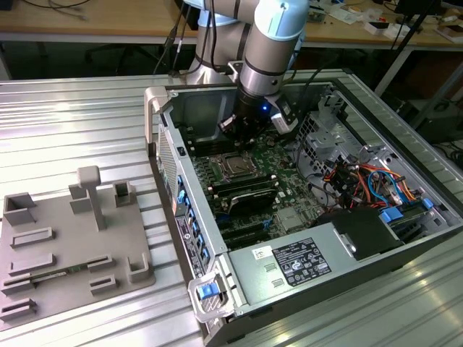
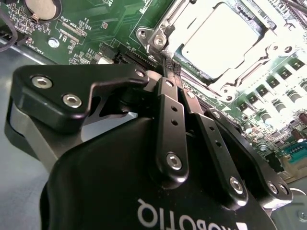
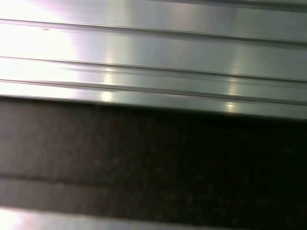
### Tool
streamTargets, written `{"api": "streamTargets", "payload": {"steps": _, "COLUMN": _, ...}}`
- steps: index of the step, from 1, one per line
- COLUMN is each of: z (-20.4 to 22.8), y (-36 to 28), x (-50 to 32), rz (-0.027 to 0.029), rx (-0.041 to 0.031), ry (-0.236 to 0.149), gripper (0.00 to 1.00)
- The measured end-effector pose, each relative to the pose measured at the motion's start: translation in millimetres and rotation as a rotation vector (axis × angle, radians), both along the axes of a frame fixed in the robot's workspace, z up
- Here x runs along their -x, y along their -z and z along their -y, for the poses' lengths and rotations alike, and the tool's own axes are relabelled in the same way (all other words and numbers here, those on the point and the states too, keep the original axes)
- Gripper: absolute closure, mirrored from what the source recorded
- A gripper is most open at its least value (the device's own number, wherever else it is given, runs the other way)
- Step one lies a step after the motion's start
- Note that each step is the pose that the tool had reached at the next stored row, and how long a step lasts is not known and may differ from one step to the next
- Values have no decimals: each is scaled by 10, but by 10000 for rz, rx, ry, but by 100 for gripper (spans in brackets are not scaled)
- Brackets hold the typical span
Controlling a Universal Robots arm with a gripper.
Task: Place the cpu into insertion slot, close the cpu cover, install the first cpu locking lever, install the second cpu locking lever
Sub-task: 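Install the first cpu locking lever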
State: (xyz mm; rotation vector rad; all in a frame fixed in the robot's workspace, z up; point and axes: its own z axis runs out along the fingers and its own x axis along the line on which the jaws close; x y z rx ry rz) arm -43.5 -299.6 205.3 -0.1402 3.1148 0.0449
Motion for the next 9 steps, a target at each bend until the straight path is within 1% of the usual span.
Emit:
{"api": "streamTargets", "payload": {"steps": 2, "z": 2, "y": 21, "x": 1, "rz": -7, "rx": 12, "ry": -1, "gripper": 89}}
{"api": "streamTargets", "payload": {"steps": 3, "z": 2, "y": 29, "x": 0, "rz": -4, "rx": 10, "ry": -1, "gripper": 89}}
{"api": "streamTargets", "payload": {"steps": 4, "z": -2, "y": 42, "x": -1, "rz": 1, "rx": -15, "ry": -1, "gripper": 89}}
{"api": "streamTargets", "payload": {"steps": 5, "z": -1, "y": 49, "x": -1, "rz": 0, "rx": -6, "ry": 0, "gripper": 89}}
{"api": "streamTargets", "payload": {"steps": 8, "z": -7, "y": 50, "x": -1, "rz": -2, "rx": 8, "ry": -2, "gripper": 89}}
{"api": "streamTargets", "payload": {"steps": 9, "z": -12, "y": 38, "x": -1, "rz": 2, "rx": 1, "ry": -3, "gripper": 89}}
